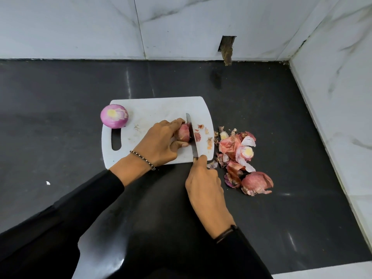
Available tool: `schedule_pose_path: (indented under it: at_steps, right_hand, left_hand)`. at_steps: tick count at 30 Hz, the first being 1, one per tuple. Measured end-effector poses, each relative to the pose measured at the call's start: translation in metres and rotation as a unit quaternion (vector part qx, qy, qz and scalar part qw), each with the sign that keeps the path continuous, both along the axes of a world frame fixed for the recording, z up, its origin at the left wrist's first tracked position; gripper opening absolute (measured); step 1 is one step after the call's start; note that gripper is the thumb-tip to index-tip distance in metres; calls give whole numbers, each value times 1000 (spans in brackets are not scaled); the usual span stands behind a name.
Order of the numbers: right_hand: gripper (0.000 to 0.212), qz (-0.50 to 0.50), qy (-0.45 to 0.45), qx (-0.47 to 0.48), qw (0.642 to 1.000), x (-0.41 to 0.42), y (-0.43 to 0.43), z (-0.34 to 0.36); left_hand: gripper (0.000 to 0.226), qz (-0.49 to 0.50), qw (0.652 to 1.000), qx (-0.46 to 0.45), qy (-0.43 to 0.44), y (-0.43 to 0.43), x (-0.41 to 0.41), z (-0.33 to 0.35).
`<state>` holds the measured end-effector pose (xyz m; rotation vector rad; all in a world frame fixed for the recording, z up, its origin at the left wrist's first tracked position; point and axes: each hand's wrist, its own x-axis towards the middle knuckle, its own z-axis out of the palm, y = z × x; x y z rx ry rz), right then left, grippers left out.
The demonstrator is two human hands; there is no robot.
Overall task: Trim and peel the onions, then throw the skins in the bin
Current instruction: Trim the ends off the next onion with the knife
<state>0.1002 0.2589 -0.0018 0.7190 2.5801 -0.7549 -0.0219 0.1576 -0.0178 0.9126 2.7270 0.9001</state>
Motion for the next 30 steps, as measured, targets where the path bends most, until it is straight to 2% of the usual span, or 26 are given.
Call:
schedule_pose_path:
  at_steps: [5,10,14,19,30]
  right_hand:
    - [30,-43,50,-114,991,10,16,2]
    - [27,-102,103,-165,976,14,12,9]
    - [32,-77,138,-154,975,15,15,17]
    - [34,3,108,-90,990,8,4,11]
    - [29,-24,85,-11,996,13,22,-18]
  left_hand:
    - [61,17,998,56,-28,-16,6,-9]
    - [63,10,998,55,-28,-23,4,-10]
    - [62,11,999,46,-25,-31,5,-10]
    - [62,15,999,27,-14,-31,5,-12]
    - [65,4,999,-32,2,-24,9,-12]
